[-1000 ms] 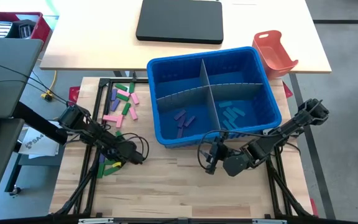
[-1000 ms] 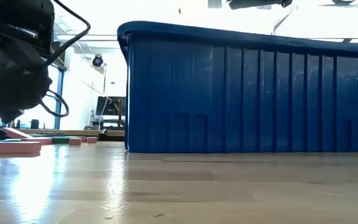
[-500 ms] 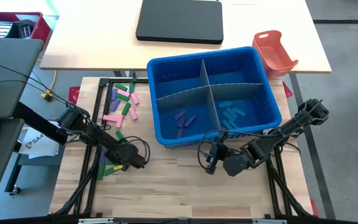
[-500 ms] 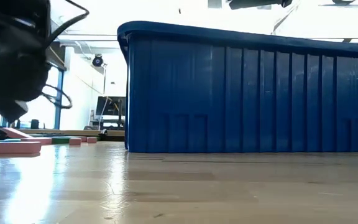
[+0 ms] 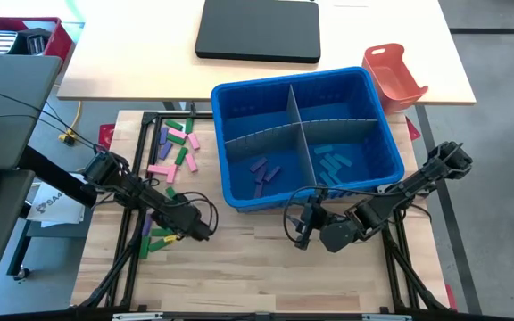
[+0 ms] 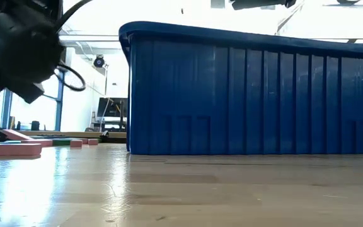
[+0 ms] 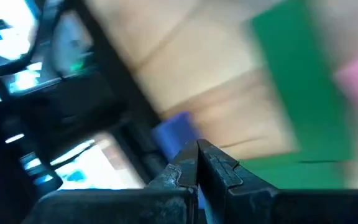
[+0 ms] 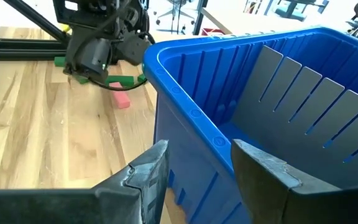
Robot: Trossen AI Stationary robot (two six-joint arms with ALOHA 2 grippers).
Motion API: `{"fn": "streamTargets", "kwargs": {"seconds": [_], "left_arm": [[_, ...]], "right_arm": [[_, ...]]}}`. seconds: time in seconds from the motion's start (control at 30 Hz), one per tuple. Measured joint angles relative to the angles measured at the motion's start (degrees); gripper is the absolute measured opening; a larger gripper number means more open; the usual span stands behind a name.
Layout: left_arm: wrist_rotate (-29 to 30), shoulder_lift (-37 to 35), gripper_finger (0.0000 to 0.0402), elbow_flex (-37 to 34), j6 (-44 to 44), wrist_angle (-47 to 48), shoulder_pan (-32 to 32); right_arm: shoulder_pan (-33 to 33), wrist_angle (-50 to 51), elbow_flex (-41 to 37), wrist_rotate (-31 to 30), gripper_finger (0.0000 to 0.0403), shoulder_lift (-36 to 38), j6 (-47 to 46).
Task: Sort blocks
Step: Put the purple block into the blue bin with the other purple block
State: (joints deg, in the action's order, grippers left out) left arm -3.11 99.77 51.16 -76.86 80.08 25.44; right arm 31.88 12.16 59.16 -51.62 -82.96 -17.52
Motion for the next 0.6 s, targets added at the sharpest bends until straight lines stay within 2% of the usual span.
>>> {"fn": "streamTargets", "kwargs": {"seconds": [0.2,0.4,0.6], "left_arm": [[-3.45,-0.02,0.0000,-4.33,0.46,0.06,-0.34],[-8.29,-0.15,0.0000,-8.19,0.38,-4.34,0.85],[-9.17,-0.20,0.0000,-9.36,-0.66,-5.29,1.74]], "right_arm": [[0.00,0.00,0.00,0.00,0.0169,0.00,0.00],[0.00,0.02,0.00,0.00,0.0169,0.00,0.00],[0.00,0.02,0.00,0.00,0.0169,0.00,0.00]]}}
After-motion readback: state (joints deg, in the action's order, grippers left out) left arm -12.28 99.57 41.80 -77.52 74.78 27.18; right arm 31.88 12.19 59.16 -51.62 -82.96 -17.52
